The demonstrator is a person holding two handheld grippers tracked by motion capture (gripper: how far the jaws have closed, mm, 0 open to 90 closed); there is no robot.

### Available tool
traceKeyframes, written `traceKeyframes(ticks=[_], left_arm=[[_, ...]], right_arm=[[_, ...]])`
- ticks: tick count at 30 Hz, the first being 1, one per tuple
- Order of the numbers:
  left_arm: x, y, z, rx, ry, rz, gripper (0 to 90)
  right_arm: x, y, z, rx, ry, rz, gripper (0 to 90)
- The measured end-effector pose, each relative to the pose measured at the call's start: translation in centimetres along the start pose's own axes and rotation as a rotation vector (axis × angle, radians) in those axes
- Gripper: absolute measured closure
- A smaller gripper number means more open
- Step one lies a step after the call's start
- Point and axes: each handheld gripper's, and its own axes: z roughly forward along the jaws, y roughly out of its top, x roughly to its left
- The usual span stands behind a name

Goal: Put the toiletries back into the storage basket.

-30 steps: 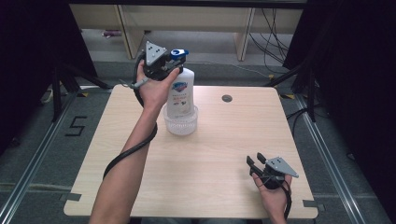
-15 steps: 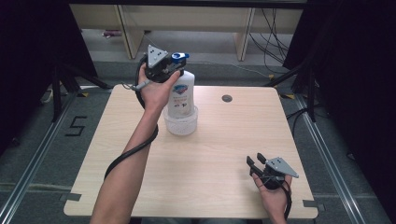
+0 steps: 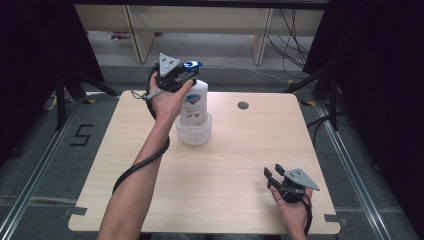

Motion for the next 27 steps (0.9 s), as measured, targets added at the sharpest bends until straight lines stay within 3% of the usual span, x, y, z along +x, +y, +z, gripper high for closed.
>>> traceKeyframes(ticks=[2,20,22,25,26,27], left_arm=[[0.1,-0.2,0.1,-0.002,0.008,0.014,59.7],[0.5,-2.0,0.6,0.035,0.014,0.015,59.7],[0.5,-2.2,0.6,0.039,0.014,0.016,59.7],[0.5,-2.4,0.7,0.041,0.015,0.015,59.7],[0.5,-2.5,0.7,0.047,0.015,0.018,59.7],[0.5,-2.6,0.8,0.049,0.015,0.017,59.7]], right_arm=[[0.0,0.0,-0.1,0.007,-0.003,-0.006,52.5],[0.0,0.0,0.0,0.009,0.008,-0.006,52.6],[0.3,0.0,-0.2,0.021,-0.005,0.040,52.6],[0.0,0.0,-0.1,0.008,0.006,-0.001,52.6],[0.3,0.0,-0.2,0.020,-0.004,0.037,52.6],[0.3,0.0,-0.2,0.018,-0.002,0.032,52.6]])
